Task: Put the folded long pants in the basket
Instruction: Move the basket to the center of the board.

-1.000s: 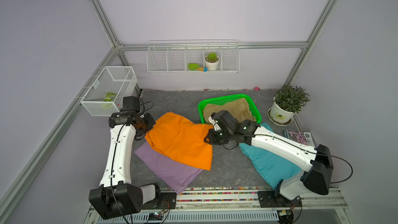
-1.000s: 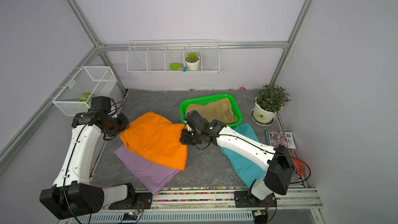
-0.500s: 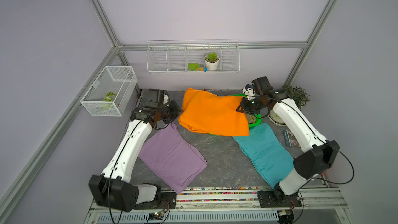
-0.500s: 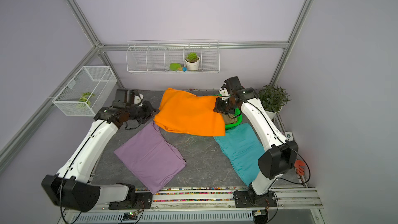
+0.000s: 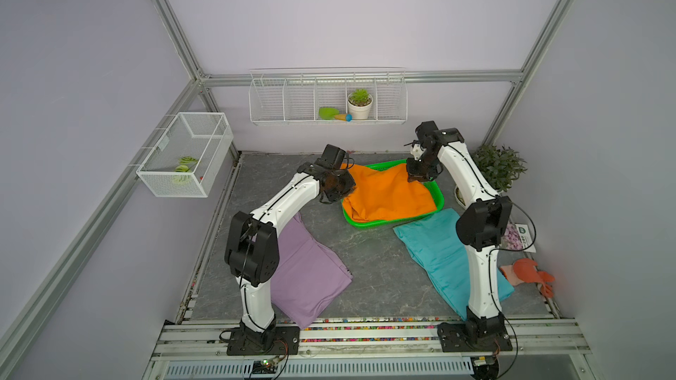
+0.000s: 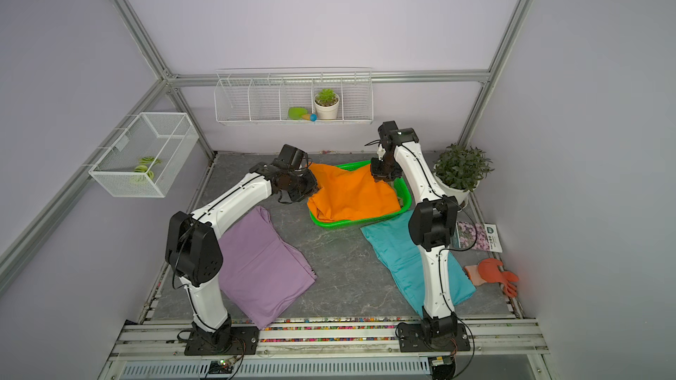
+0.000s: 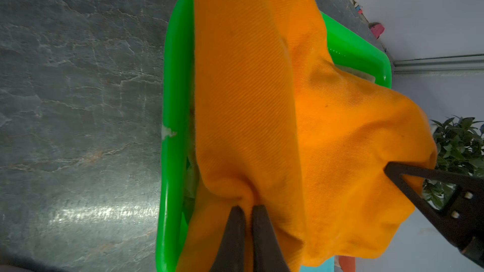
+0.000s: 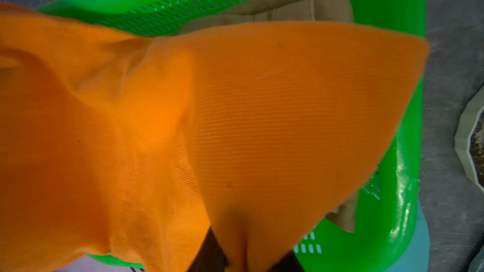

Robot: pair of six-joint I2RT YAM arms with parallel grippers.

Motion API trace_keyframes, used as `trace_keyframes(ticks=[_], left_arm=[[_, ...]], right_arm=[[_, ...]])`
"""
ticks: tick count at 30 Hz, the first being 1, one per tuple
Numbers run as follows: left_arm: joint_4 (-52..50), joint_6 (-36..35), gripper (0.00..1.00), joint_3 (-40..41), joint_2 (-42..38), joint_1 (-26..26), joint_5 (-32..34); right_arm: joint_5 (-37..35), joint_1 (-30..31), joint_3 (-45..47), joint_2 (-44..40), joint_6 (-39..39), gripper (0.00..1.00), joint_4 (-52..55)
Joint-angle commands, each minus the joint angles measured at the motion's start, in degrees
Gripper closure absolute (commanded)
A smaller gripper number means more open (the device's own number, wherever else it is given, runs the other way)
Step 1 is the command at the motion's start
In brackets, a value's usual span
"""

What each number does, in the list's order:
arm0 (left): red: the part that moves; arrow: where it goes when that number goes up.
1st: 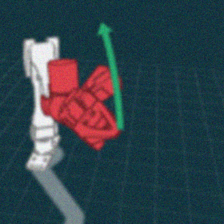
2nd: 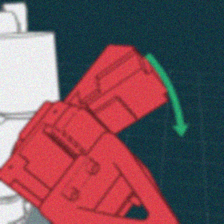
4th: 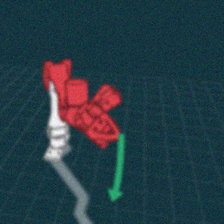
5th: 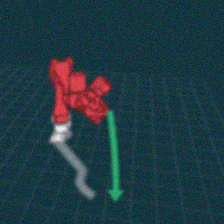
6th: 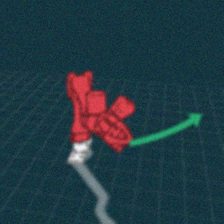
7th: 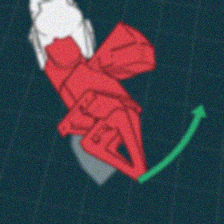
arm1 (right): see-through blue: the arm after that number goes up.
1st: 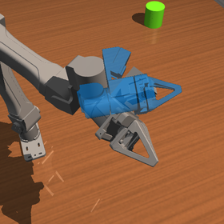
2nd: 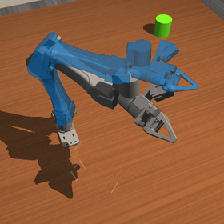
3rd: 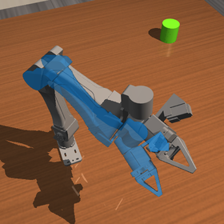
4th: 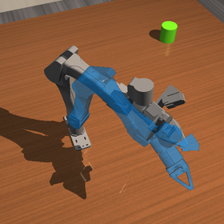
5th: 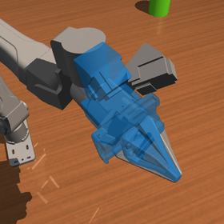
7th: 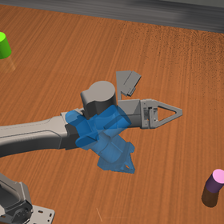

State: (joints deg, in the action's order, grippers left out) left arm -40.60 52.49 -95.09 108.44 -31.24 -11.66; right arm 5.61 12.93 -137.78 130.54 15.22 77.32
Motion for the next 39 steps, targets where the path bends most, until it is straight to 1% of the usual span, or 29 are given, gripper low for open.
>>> trace_keyframes(ticks=[1, 6, 10, 12, 15, 21, 26, 29, 33, 36, 39], left_arm=[[1.1, 1.6, 1.0, -1.9, 1.8, -0.6, 0.7], [0.9, 1.9, 1.0, -1.8, 3.8, -2.0, 0.9], [2.1, 3.0, 1.0, -0.3, 5.7, -2.6, -1.1], [1.6, 2.6, 1.0, -0.7, 6.6, -2.9, -0.7], [-0.7, 1.5, 1.0, -1.1, 7.7, -3.0, 0.6], [0.3, 1.3, 1.0, 1.6, 7.9, -3.1, -2.0], [-2.0, -0.6, 1.0, 0.5, 9.6, -3.0, -1.6], [-2.5, -2.2, 1.0, 0.0, 11.1, -2.7, -2.2], [-4.2, -3.4, 1.0, -0.1, 12.4, -1.5, -2.0], [-6.1, -5.5, 1.0, 1.3, 11.7, 1.8, -2.1], [-5.3, -7.6, 1.0, 5.2, 8.3, 6.0, -3.6]], right_arm=[[-5.1, -1.3, -3.8, 0.9, -1.3, 1.0, -0.5], [-6.5, -2.2, -3.9, 1.9, -2.2, 1.0, -2.2], [-7.5, -2.8, -4.3, 4.0, -3.1, 1.0, -1.5], [-10.9, -2.8, -4.9, 5.1, -3.7, 1.0, -0.8], [-13.5, -2.9, -5.0, 6.6, -4.2, 1.0, -0.4], [-15.4, -3.0, -6.6, 9.3, -3.9, 1.0, -0.1], [-18.1, -3.6, -7.0, 10.2, -4.9, 1.0, -0.2], [-16.1, -4.6, -6.9, 10.5, -4.1, 1.0, -0.1], [-13.4, -4.3, -6.8, 11.5, -3.2, 1.0, 0.6], [-10.5, -3.3, -6.9, 12.2, -2.0, 1.0, 1.8], [-7.2, -0.9, -6.8, 12.5, -0.1, 1.0, 1.8]])
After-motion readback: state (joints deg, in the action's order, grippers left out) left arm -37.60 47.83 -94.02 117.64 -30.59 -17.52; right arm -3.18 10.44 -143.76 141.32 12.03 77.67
